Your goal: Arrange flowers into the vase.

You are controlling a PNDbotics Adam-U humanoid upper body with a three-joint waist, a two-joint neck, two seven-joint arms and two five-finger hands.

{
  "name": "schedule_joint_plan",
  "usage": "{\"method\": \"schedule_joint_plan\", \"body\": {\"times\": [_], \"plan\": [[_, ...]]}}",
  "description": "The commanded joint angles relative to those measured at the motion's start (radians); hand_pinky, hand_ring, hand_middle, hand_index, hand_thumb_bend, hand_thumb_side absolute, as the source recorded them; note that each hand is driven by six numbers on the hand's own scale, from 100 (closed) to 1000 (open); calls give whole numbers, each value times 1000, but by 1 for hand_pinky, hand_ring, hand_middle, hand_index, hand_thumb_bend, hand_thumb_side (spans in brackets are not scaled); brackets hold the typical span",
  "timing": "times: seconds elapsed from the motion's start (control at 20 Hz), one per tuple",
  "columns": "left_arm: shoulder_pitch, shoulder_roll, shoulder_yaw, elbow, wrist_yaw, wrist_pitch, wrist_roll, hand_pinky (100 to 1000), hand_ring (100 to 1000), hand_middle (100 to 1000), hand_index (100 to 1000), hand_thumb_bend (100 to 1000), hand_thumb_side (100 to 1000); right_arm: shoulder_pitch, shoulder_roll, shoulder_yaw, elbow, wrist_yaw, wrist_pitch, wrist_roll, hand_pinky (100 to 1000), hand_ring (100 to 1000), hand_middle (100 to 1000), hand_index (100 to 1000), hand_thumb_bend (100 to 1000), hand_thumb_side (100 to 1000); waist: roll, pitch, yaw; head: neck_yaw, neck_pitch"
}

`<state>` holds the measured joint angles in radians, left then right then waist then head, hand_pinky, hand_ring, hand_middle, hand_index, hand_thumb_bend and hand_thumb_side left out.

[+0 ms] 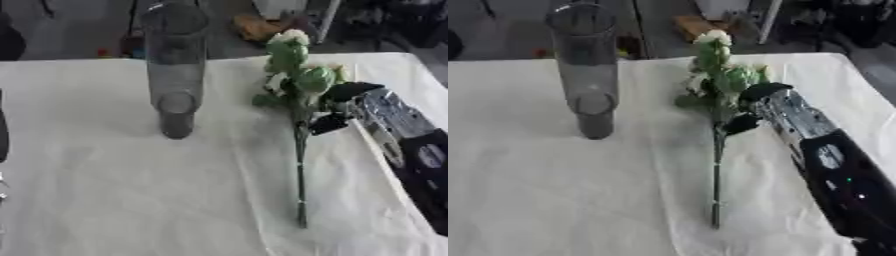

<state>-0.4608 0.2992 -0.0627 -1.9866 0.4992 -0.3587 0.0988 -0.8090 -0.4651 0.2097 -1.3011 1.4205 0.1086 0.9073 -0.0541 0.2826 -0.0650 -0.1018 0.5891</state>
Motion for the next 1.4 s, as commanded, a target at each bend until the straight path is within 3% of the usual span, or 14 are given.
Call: {"method": "schedule_joint_plan", "body": {"times": [0.05, 1.1, 1.25, 1.35, 1.4], "plan": [[-19, 10, 0, -13, -6, -2, -3, 852, 799, 870, 913, 100, 815, -21, -4, -16, 19, 26, 10, 0, 480, 686, 707, 862, 297, 1000, 3, -15, 4, -8, -4], [-21, -3, -14, -13, -8, 2, -20, 855, 802, 870, 914, 100, 826, -53, 84, -85, 170, -14, 99, 0, 462, 692, 708, 907, 341, 1000, 9, -3, 40, -27, -14], [-20, -4, -14, -13, -8, 2, -21, 856, 802, 871, 914, 100, 830, -55, 88, -87, 199, 17, 114, -1, 471, 692, 708, 913, 336, 1000, 9, -1, 41, -31, -15], [-20, -6, -15, -13, -9, 4, -21, 856, 802, 871, 914, 100, 829, -55, 91, -84, 211, 46, 117, -2, 480, 695, 712, 920, 409, 1000, 9, 0, 40, -34, -17], [-20, -6, -15, -13, -9, 4, -22, 856, 802, 871, 914, 100, 829, -55, 93, -85, 216, 60, 116, -1, 478, 694, 708, 913, 369, 1000, 9, 1, 40, -34, -17]]}}
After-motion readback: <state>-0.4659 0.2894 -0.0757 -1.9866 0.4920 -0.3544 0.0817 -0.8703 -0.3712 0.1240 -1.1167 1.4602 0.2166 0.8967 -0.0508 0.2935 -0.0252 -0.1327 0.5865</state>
